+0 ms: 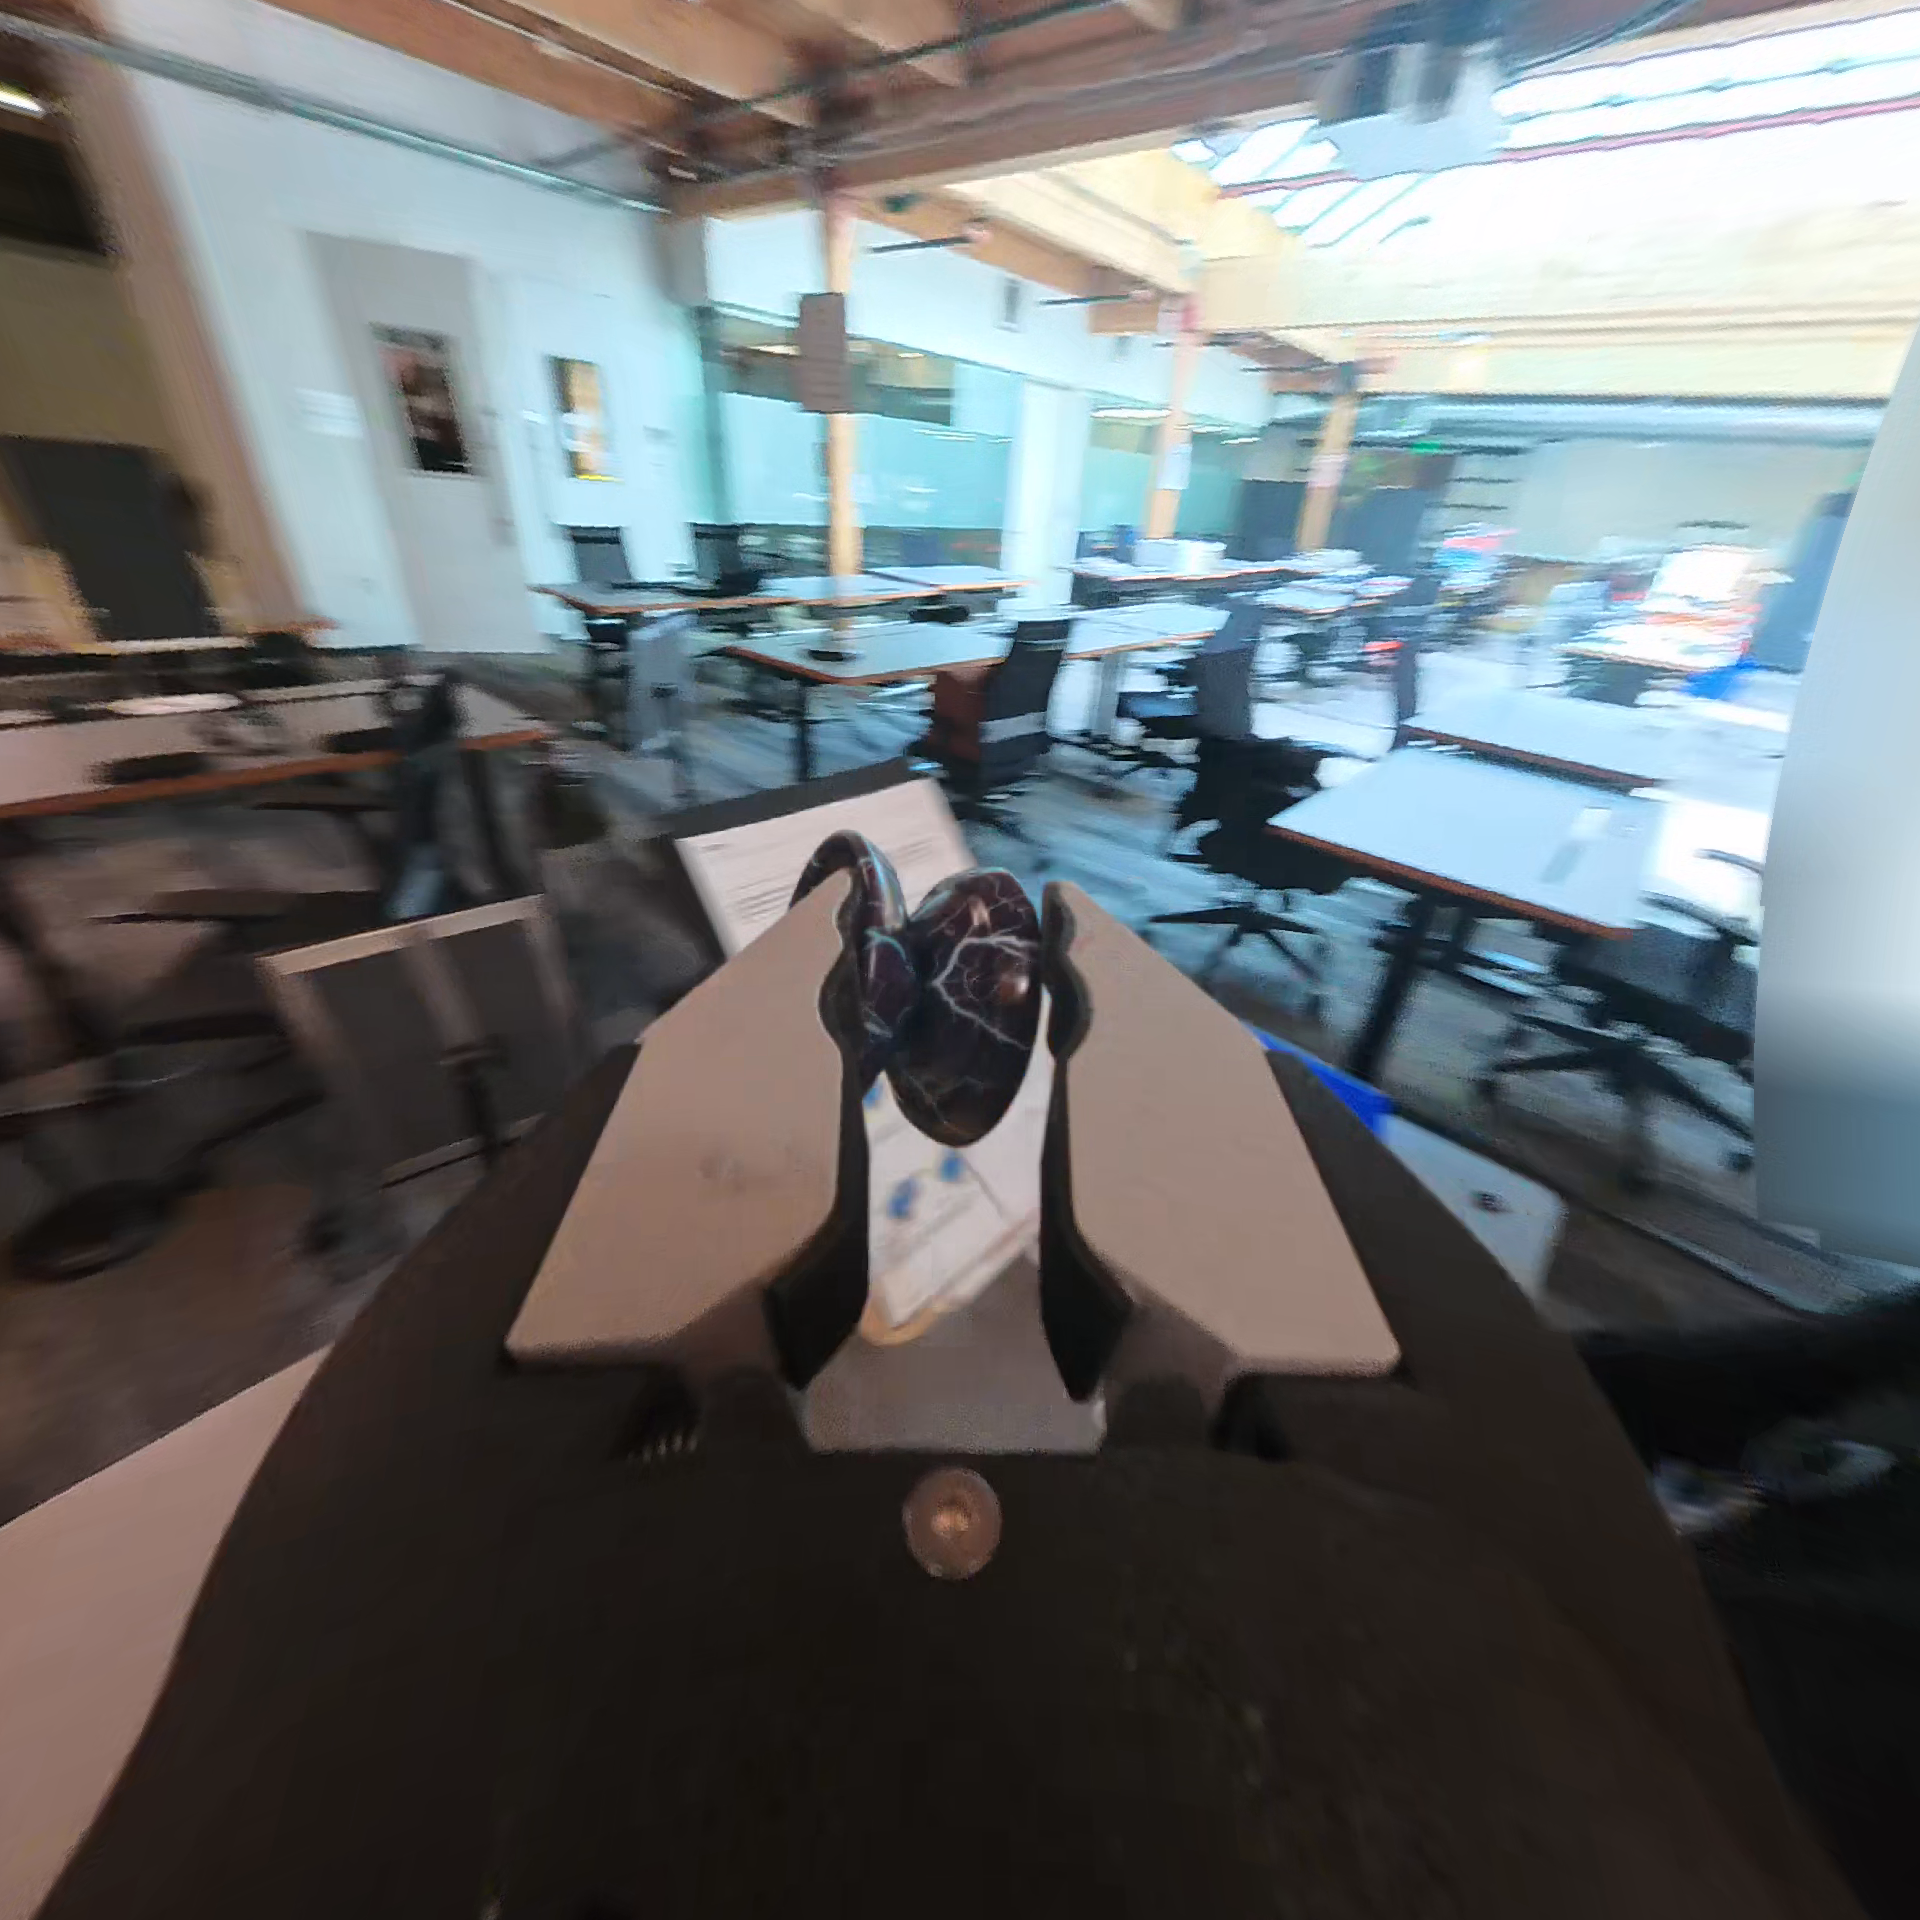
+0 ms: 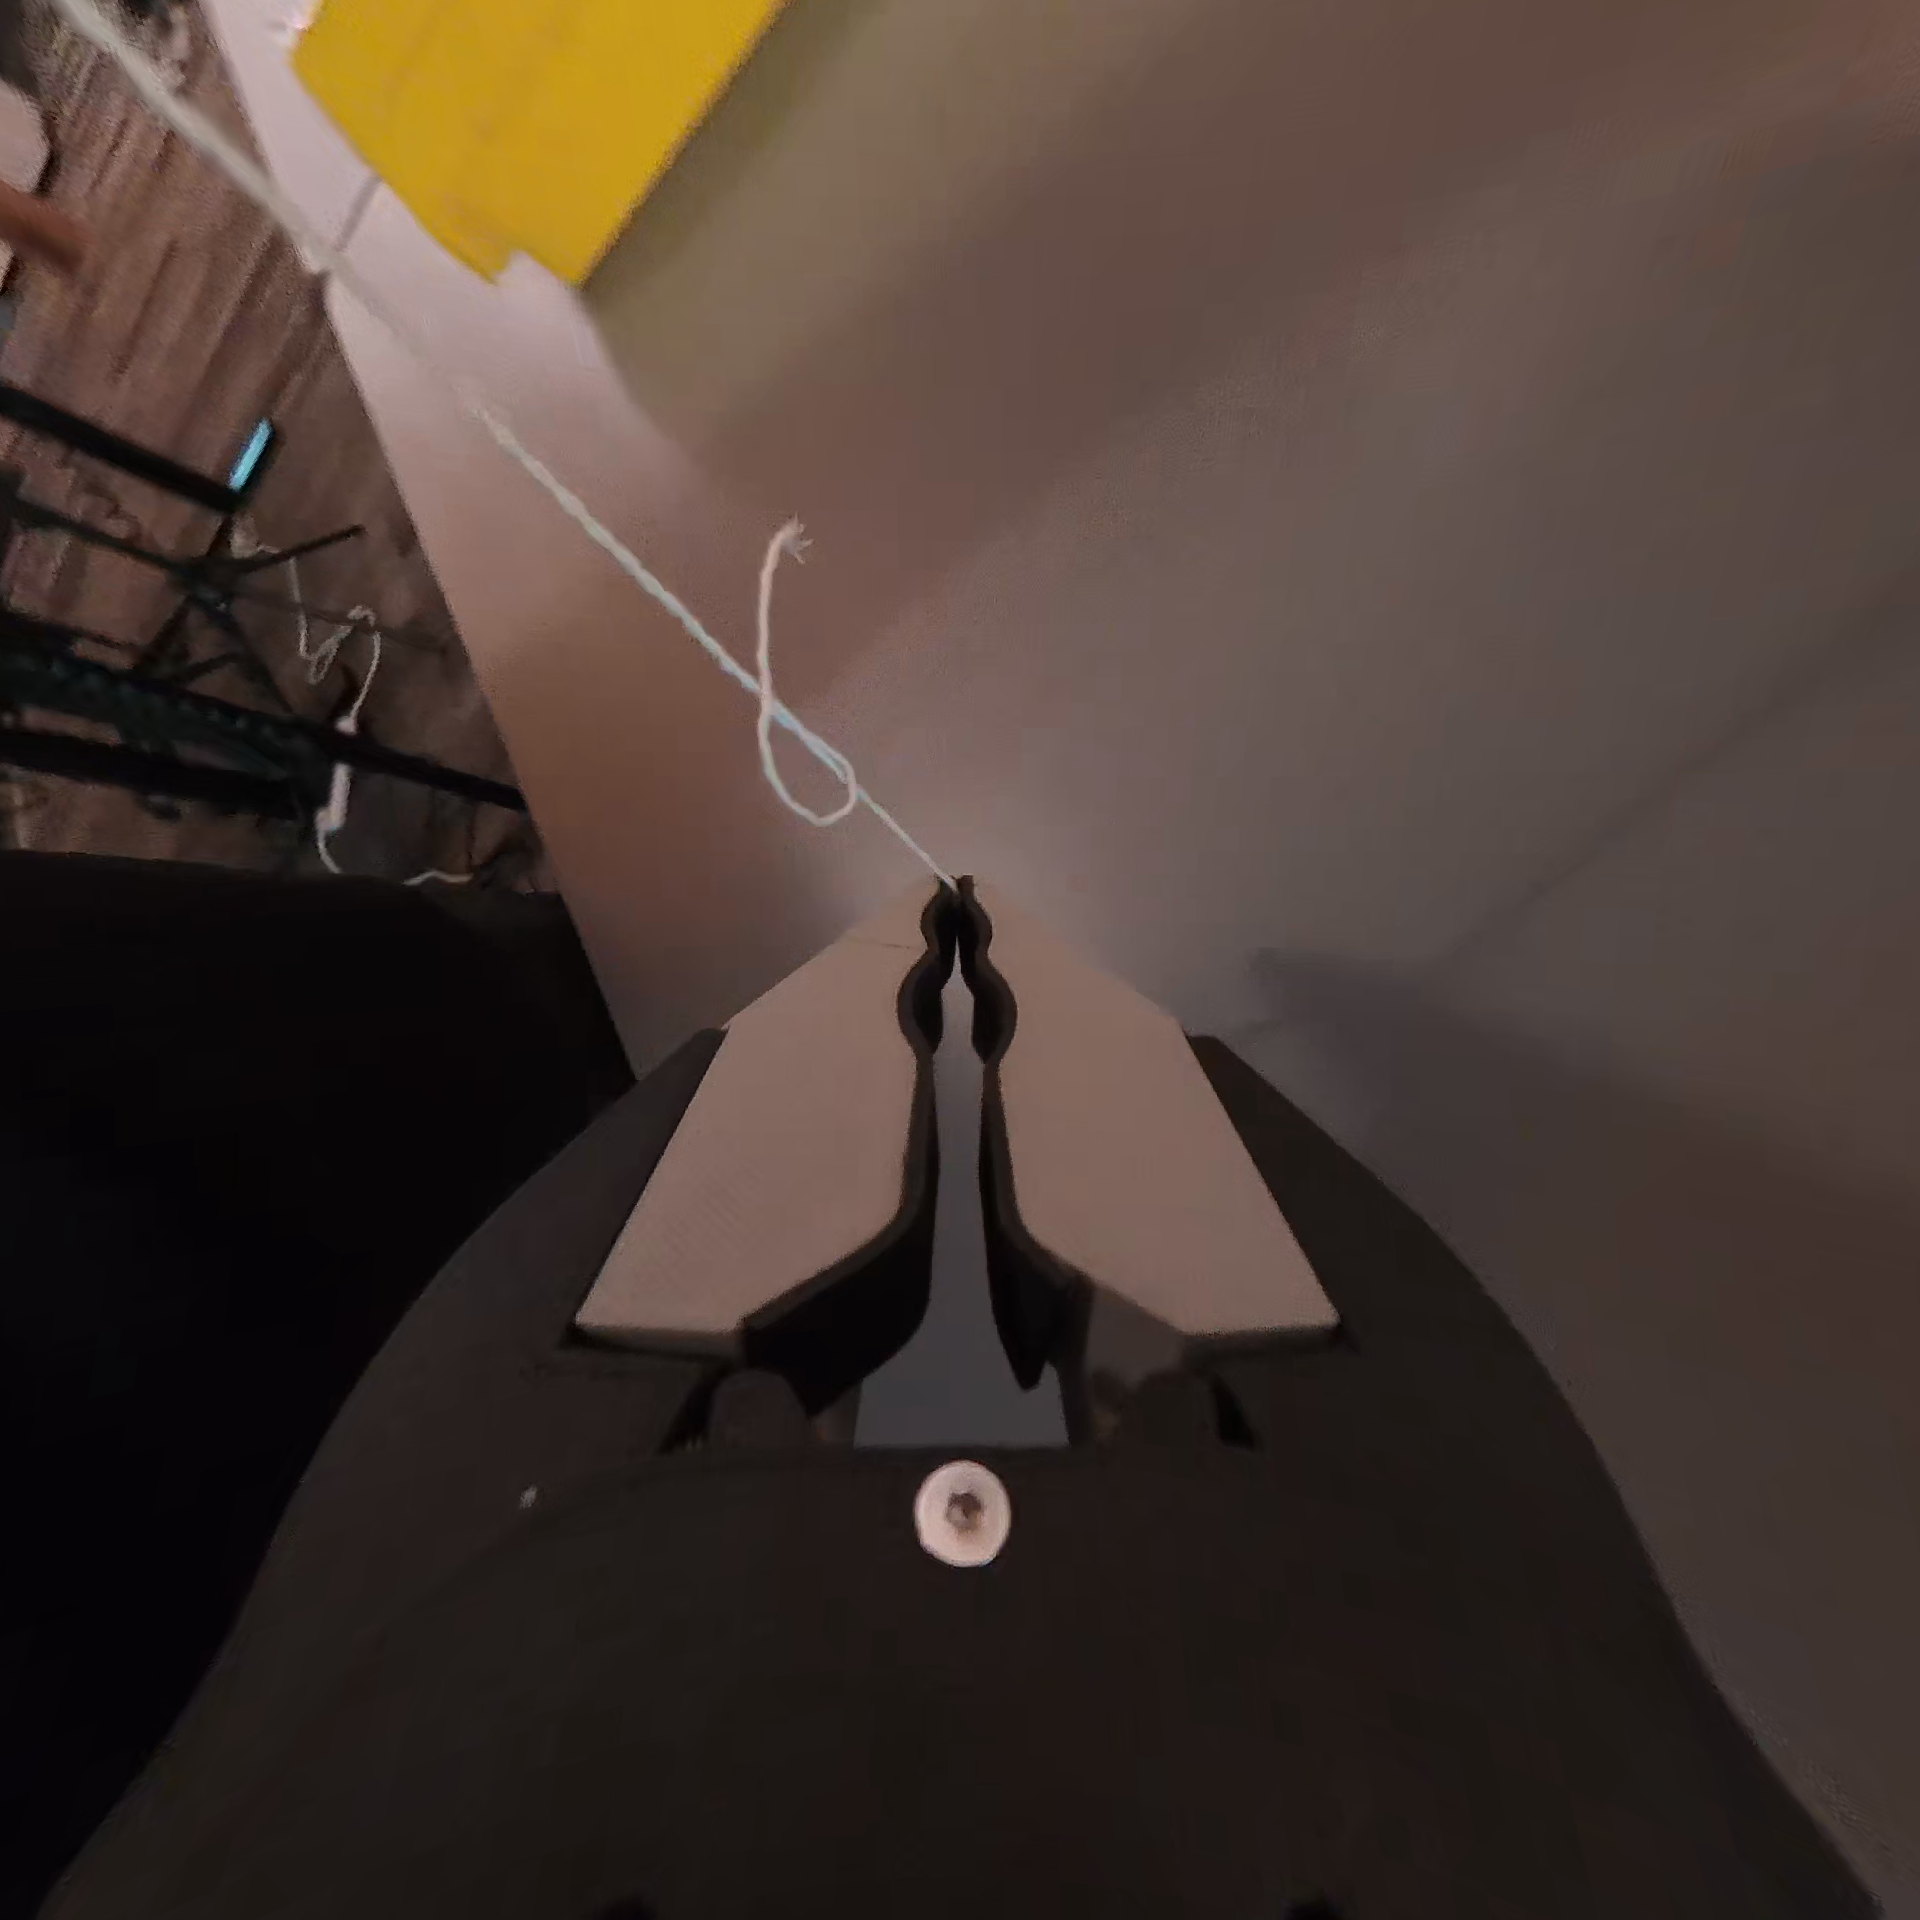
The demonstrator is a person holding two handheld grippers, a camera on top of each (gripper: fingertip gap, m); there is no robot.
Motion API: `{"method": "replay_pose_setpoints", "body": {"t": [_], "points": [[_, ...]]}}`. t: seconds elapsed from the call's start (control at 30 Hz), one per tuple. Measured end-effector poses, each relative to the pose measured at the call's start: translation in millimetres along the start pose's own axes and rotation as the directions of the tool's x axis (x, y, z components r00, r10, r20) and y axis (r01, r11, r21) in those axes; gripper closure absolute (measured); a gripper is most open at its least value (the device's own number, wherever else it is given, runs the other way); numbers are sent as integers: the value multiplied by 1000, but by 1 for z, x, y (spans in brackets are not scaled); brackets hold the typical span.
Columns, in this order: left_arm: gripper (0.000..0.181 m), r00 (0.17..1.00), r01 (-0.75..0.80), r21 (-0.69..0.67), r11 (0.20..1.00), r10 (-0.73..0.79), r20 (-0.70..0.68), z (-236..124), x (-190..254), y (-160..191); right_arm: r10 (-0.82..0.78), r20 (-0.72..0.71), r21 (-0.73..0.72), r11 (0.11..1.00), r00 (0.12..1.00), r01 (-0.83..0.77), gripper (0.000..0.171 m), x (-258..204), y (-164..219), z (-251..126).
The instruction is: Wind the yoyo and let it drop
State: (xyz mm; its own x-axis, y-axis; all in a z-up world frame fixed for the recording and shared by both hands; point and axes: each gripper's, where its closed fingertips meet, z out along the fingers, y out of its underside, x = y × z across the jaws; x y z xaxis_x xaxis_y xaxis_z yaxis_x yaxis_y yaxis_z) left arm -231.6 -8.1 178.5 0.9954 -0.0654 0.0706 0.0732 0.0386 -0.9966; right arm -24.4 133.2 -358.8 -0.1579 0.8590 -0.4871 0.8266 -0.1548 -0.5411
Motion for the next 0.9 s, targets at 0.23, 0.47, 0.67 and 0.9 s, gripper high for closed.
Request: {"method": "replay_pose_setpoints", "body": {"t": [0.23, 0.47, 0.67, 0.9], "points": [[151, 937, -44, -61, 997, 62, 343, -57, -98, 23, 215, -243, 17, 976, 946, -217, 171, 76, 70, -91], [152, 840, 42, -66, 997, 0, 543, -110, -172, 58, 375, -347, 70, 924, 860, -375, 171, 114, 133, -168], [152, 878, 158, -76, 985, -104, 467, -87, -165, 101, 453, -280, 122, 891, 846, -437, 171, 112, 141, -186], [151, 930, 341, -117, 933, -318, 183, -8, -89, 178, 420, -335, 31, 899, 843, -436, 138, 109, 142, -174]]}}
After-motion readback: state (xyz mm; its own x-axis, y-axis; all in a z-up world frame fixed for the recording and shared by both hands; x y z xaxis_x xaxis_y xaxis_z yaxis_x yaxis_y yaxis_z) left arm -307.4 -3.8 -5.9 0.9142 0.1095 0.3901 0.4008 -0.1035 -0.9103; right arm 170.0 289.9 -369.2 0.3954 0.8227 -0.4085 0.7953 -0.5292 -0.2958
